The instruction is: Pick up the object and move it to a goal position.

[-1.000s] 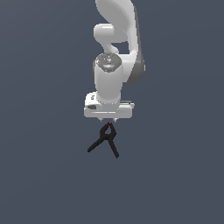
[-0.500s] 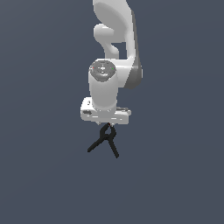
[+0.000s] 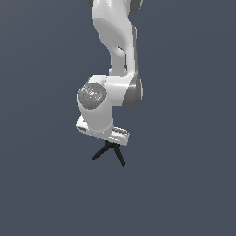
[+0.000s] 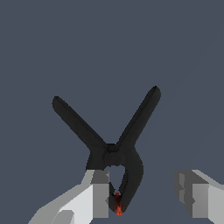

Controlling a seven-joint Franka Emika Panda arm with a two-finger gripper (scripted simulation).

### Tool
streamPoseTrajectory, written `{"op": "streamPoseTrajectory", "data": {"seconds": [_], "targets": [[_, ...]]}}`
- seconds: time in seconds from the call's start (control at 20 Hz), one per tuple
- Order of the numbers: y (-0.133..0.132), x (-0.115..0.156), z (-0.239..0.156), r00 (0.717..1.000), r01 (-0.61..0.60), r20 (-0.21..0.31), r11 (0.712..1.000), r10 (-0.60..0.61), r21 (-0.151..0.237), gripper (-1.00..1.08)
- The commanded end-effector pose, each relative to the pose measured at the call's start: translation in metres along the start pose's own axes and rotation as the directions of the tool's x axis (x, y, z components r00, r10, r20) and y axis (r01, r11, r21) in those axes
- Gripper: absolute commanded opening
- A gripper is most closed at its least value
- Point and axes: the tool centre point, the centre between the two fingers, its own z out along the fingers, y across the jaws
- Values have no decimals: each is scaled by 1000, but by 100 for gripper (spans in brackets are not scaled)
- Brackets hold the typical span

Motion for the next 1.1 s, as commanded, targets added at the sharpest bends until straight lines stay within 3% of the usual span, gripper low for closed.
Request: {"op": "streamPoseTrajectory", "data": {"seconds": [0.0,0.35,1.05], "targets": [[5,10,7,998,-59,24,998,59,7,28],[18,34,28,973,-216,91,976,214,15,28],[38,60,68,876,-445,205,896,436,-1,28]]}}
